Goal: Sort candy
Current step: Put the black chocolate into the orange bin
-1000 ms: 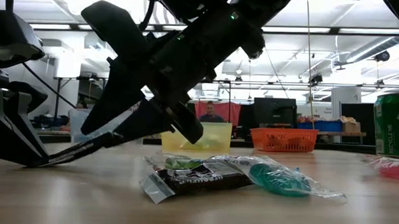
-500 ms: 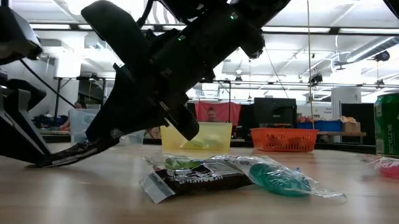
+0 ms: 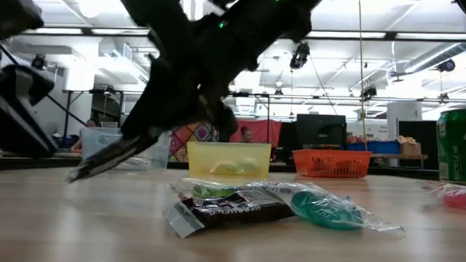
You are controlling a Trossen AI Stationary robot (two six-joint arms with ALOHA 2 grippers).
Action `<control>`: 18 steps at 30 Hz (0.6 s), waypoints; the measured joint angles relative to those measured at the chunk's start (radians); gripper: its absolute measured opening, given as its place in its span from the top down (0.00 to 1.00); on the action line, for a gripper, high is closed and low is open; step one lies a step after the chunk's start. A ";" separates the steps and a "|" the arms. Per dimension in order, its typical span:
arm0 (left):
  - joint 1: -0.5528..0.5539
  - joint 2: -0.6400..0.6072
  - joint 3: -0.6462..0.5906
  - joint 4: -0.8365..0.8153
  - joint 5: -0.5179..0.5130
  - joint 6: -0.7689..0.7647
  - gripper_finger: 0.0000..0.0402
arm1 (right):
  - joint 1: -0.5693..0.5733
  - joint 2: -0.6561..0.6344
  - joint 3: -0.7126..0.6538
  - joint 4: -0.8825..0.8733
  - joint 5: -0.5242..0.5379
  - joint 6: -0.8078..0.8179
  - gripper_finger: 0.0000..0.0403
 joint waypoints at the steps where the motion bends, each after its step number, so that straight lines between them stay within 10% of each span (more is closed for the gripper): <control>1: -0.001 -0.010 0.008 -0.021 0.000 0.005 0.91 | -0.004 -0.017 0.000 -0.022 0.013 -0.010 0.97; 18: -0.007 -0.239 0.053 -0.135 -0.142 0.181 0.91 | -0.121 -0.434 -0.002 -0.839 0.592 -0.008 0.97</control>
